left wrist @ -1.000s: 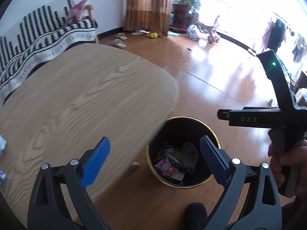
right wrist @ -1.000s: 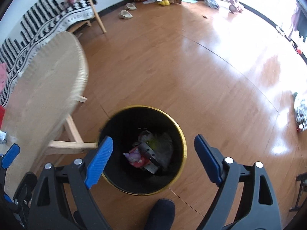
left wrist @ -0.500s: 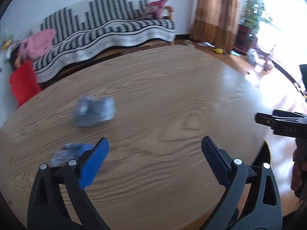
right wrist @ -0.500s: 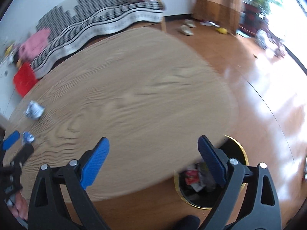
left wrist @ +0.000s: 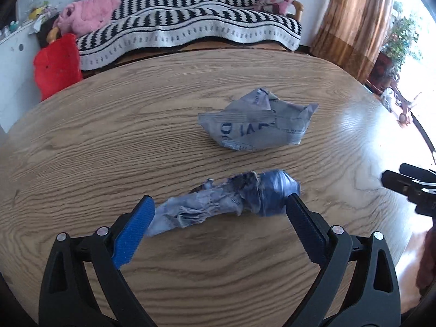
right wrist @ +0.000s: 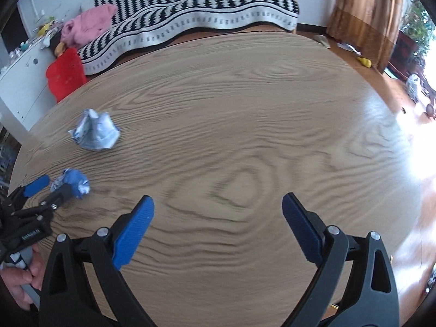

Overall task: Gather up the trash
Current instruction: 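Grasp the blue crumpled wrapper with the left tool while the right tool grasps the grey crumpled paper, then carry the blue wrapper and grey paper over the black bin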

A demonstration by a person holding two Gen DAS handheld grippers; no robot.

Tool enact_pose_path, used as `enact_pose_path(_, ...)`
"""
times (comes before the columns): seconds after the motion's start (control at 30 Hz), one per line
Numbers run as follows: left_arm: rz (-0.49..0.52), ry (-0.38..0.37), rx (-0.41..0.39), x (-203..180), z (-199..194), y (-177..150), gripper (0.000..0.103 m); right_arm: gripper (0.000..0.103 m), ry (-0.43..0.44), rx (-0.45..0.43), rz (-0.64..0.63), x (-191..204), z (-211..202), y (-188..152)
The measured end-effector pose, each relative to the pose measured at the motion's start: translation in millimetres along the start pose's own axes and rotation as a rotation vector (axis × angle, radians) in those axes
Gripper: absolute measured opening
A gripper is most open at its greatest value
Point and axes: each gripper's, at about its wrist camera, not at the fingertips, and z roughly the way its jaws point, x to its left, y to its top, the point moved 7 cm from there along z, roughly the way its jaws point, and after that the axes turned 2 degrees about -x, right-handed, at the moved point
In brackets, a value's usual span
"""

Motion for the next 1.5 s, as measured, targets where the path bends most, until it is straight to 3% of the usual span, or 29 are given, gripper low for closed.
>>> enact_pose_path(0.17,0.064,0.02,0.007,-8.6,11.4,1.3,0.094,0.092,0.05,-0.02,-0.02,29.2,12.3,13.7)
enact_pose_path(0.2,0.075,0.018,0.007,-9.6,13.0,1.4,0.089,0.092,0.065,-0.026,-0.022,36.2,15.2,16.2)
enact_pose_path(0.27,0.091,0.018,0.017,-8.9,16.7,-1.5,0.062,0.092,0.095,-0.028,-0.027,47.6,20.8,19.7)
enact_pose_path(0.33,0.107,0.02,0.018,-8.4,13.6,-6.7,0.022,0.092,0.129,-0.032,-0.031,59.0,25.9,24.4)
enact_pose_path(0.5,0.102,0.011,0.012,0.4,-5.3,-10.0,0.021,0.092,0.197,-0.036,-0.061,87.9,42.2,37.3)
enact_pose_path(0.73,0.016,0.015,0.025,35.7,-37.1,-18.7,0.021,0.092,0.264,-0.055,-0.08,120.4,59.3,57.1)
enact_pose_path(0.93,-0.056,0.059,0.023,67.3,-41.4,-25.0,0.021,0.092,0.25,-0.068,-0.12,138.6,78.0,67.6)
enact_pose_path(0.97,-0.066,0.067,0.025,71.9,-40.4,-25.9,0.021,0.088,0.268,-0.067,-0.124,143.5,79.3,68.1)
enact_pose_path(1.0,-0.077,0.074,0.029,76.2,-39.5,-26.7,0.021,0.07,0.302,-0.065,-0.13,150.1,79.1,68.2)
enact_pose_path(1.1,-0.124,0.078,0.043,88.7,-37.2,-28.1,0.021,0.04,0.311,-0.068,-0.142,160.5,75.6,67.6)
enact_pose_path(1.3,-0.151,0.074,0.034,88.1,-40.3,-22.7,0.021,0.035,0.302,-0.07,-0.148,159.6,59.6,55.9)
enact_pose_path(1.5,-0.122,0.049,0.027,58.0,-41.9,-16.4,0.021,0.035,0.243,-0.101,-0.133,113.9,22.1,46.8)
